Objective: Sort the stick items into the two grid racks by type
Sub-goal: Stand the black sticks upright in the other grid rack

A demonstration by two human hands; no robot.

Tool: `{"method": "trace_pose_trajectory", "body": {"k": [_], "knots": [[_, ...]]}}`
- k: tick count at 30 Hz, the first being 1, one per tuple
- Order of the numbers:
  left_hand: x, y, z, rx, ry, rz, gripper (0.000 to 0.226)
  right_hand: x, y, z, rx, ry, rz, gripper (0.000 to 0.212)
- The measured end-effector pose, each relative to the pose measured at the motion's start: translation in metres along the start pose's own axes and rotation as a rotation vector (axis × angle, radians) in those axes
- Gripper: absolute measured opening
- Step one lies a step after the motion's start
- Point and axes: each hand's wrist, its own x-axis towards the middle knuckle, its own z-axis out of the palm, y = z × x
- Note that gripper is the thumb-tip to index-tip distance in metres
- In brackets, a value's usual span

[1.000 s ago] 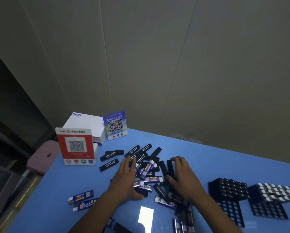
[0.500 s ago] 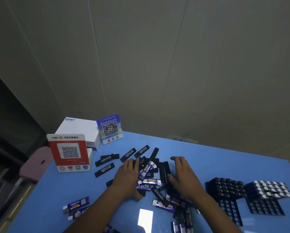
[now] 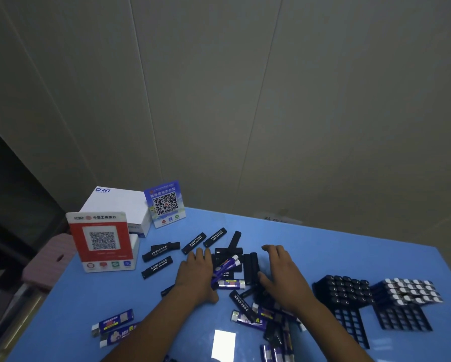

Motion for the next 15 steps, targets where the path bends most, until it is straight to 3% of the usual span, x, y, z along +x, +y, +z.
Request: {"method": "trace_pose_trajectory", "body": {"k": [9,15], "knots": [[-0.009,0.008,0.002,-0.088,0.046,-0.043,0.072,-0.007,-0.002,-0.002,0.007,-0.013,-0.006,0.055],[-0.020,0.006,-0.001,-0.184,0.103,-0.035,0.060,-0.019,-0.003,-0.009,0.003,-0.005,-0.009,0.054]]}}
